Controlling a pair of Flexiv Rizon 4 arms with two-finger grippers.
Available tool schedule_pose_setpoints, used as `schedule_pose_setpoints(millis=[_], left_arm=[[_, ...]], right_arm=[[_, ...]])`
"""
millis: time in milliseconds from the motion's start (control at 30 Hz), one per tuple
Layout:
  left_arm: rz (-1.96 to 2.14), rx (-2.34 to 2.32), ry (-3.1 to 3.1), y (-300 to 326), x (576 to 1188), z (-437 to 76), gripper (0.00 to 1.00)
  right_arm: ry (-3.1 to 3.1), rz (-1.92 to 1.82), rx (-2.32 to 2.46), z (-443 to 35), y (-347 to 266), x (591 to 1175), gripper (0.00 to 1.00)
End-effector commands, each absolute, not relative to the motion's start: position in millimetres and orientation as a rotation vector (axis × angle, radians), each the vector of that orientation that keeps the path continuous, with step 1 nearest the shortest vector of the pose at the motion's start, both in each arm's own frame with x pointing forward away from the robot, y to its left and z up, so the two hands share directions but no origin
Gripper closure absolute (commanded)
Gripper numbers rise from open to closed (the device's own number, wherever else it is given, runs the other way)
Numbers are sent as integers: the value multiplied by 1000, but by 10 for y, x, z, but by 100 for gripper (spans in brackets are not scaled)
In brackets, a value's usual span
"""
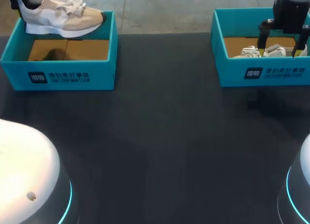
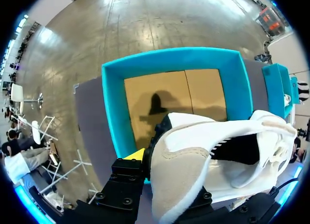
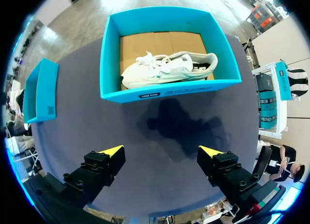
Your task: Take the shoe out of the shoebox, open the shoe tongue, remove and reinsert the insole, then place the shoe into the shoebox
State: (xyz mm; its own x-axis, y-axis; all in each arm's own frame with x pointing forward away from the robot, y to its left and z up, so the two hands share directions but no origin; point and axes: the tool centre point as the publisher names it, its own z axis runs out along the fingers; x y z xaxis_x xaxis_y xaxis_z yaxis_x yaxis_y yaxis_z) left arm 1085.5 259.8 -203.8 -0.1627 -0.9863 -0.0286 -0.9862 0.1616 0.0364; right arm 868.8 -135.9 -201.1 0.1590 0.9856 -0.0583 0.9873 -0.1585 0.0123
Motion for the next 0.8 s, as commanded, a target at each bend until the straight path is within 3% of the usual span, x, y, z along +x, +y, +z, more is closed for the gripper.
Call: schedule_pose_setpoints(millis=[33,800], left_arm=[[56,2104,-2442,2523,10378,-2003,100],[47,2057,-2474,2434,9286,-1846,100]], right_arm=[[2006,-52,2354,-2016,-1365,8680,0],[2006,-52,2354,-2016,-1365,8680,0]])
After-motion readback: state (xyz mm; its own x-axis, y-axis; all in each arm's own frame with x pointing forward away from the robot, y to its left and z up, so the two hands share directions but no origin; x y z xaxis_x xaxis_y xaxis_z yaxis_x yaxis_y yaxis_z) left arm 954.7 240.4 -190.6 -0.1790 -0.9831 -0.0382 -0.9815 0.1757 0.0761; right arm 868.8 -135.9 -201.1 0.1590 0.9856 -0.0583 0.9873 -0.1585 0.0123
